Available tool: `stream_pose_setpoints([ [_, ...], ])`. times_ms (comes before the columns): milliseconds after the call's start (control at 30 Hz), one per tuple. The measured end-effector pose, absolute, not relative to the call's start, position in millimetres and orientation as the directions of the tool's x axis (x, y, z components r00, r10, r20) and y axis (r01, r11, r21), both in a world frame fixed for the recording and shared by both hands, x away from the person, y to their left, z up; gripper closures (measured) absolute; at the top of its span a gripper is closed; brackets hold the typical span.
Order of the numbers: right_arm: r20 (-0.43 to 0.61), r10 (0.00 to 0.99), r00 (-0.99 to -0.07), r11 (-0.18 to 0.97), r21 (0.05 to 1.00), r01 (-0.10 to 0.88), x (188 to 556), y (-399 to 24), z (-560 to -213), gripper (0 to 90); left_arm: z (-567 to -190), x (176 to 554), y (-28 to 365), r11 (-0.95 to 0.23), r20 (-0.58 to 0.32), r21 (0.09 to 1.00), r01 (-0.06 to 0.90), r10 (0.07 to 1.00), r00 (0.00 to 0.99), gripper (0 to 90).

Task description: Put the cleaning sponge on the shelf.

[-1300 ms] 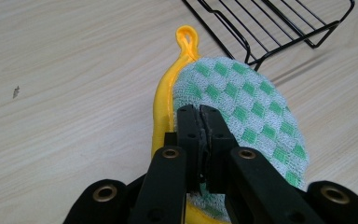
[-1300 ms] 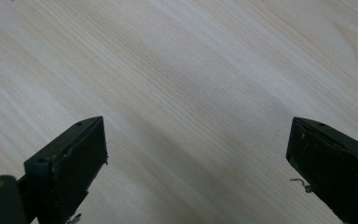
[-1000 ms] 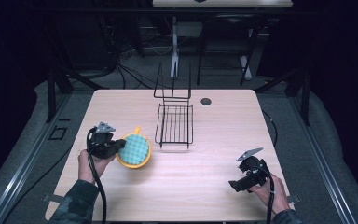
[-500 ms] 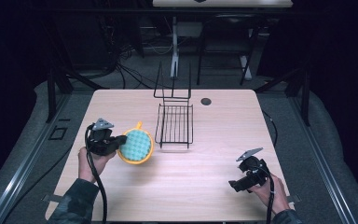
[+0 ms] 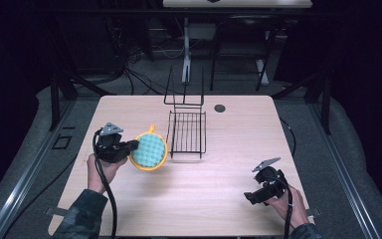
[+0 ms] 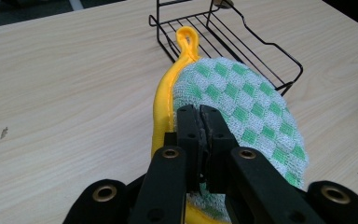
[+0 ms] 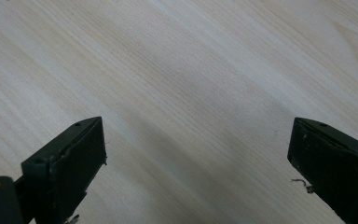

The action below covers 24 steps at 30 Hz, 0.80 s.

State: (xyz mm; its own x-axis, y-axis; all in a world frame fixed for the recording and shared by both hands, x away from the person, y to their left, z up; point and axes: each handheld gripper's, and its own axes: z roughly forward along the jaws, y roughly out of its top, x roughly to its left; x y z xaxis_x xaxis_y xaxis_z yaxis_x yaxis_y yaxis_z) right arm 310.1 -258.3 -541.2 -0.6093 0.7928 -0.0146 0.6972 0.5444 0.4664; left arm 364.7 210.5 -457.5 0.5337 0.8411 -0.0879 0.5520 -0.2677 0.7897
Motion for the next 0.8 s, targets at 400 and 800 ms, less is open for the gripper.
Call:
stream_pose_setpoints([
  [400, -0.013, 0.792, -0.61, 0.546, 0.461, 0.699, 310, -259, -541, 3.5, -455, 369, 205, -0.262, -0.085, 0.801, 0.538, 0.84, 0.536, 87.7],
  [800, -0.014, 0.792, -0.61, 0.546, 0.462, 0.699, 309, -259, -540, 3.4, -451, 381, 193, -0.248, -0.086, 0.816, 0.522, 0.841, 0.534, 87.7],
])
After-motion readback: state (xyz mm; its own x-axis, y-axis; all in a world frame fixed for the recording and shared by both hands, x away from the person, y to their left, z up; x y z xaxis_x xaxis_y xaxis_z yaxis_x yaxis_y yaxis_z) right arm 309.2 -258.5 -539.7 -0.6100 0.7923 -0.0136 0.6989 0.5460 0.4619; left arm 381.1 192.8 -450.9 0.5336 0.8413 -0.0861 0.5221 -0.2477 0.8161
